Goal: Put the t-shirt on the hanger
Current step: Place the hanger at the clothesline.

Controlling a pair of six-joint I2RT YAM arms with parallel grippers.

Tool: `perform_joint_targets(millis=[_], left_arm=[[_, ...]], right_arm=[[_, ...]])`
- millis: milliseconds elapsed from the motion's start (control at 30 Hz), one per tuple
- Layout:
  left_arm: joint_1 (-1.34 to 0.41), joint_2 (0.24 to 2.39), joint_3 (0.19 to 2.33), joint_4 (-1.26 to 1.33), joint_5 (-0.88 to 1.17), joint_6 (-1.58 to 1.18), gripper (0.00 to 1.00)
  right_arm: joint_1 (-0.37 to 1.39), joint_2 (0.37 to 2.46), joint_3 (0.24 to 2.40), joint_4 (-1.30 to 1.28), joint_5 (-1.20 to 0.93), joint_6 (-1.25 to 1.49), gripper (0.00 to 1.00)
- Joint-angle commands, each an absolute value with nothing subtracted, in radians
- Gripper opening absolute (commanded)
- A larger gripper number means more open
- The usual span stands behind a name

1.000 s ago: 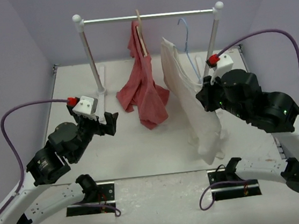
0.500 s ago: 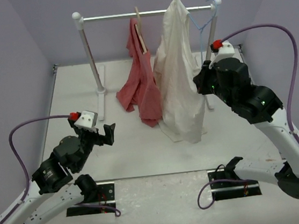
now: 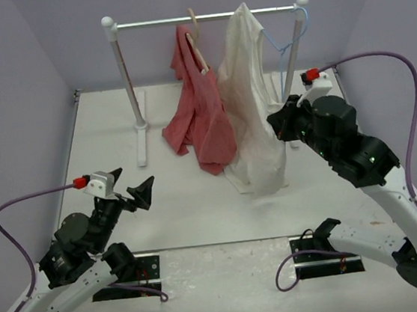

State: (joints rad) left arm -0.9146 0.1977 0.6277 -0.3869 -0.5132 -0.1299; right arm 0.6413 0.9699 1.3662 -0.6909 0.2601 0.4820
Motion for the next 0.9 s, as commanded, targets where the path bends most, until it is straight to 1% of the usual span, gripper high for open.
perform_joint_targets(millis=[0, 100, 300, 500, 600, 700, 867], left_arm=[[-0.913, 0.286, 0.625, -0.339, -0.474, -0.127, 1.00], [-0.900, 0.324, 0.631, -0.341, -0.463, -0.133, 1.00], [-0.840, 0.399, 0.629, -0.347, -0.419, -0.156, 1.00], [-0.821, 0.411, 0.626, -0.347, -0.405, -0.163, 1.00], [-0.818, 0.393, 0.619, -0.343, -0.412, -0.163, 1.00], [-0.818, 0.368, 0.612, -0.340, -0.424, -0.161, 1.00], [-0.818, 0.342, 0.605, -0.335, -0.430, -0.160, 1.00]], right_arm=[[0.643, 0.840, 1.313, -0.663, 0.217, 0.516, 0.00], [0.643, 0.837, 1.280, -0.666, 0.234, 0.516, 0.00], [0.639, 0.927, 1.244, -0.612, 0.305, 0.500, 0.00], [0.609, 1.186, 1.428, -0.596, 0.288, 0.451, 0.00], [0.564, 1.293, 1.533, -0.593, 0.301, 0.447, 0.00], [0.525, 1.341, 1.604, -0.574, 0.296, 0.459, 0.00], [0.517, 1.361, 1.638, -0.555, 0.275, 0.455, 0.00]])
